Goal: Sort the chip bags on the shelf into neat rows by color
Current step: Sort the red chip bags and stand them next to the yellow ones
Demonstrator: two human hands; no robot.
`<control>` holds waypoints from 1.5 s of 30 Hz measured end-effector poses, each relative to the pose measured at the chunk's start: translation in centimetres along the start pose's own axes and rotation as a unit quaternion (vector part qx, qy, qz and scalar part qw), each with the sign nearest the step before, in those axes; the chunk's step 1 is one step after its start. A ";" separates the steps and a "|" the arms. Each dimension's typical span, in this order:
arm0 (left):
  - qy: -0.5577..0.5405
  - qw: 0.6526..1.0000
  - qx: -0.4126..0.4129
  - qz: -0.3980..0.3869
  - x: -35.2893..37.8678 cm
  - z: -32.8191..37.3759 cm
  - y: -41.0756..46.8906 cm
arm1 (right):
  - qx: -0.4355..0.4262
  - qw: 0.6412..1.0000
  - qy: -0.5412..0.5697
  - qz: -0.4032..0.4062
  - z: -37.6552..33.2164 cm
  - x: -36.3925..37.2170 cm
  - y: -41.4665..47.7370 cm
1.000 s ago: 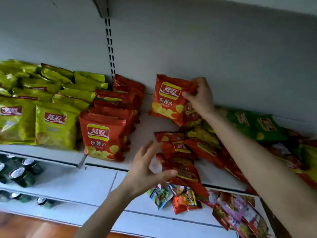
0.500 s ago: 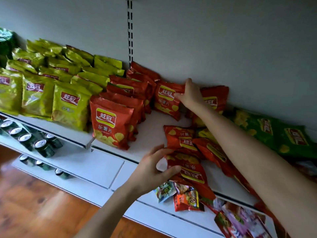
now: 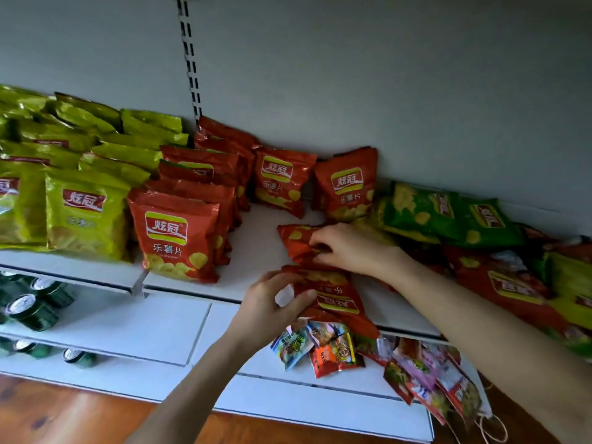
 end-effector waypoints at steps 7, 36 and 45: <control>-0.089 0.993 -0.058 -0.055 0.4 -0.4 -0.4 | 0.029 0.918 0.258 0.300 0.9 -5.2 -0.9; 0.120 0.952 0.179 0.217 -7.6 1.0 -4.1 | 0.189 0.815 0.442 0.324 -5.7 -3.7 -6.2; 0.252 0.912 0.246 0.212 -6.0 1.4 -5.6 | 0.239 0.677 0.630 0.295 -8.5 -1.4 -8.2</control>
Point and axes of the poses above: each hand's wrist, its own y-axis towards the middle knuckle, its own x-axis out of the palm, z = x × y, the point moved 2 cm from there along y, towards the middle knuckle, and after that the axes turned 13 degrees about y, right-handed, at the moved point
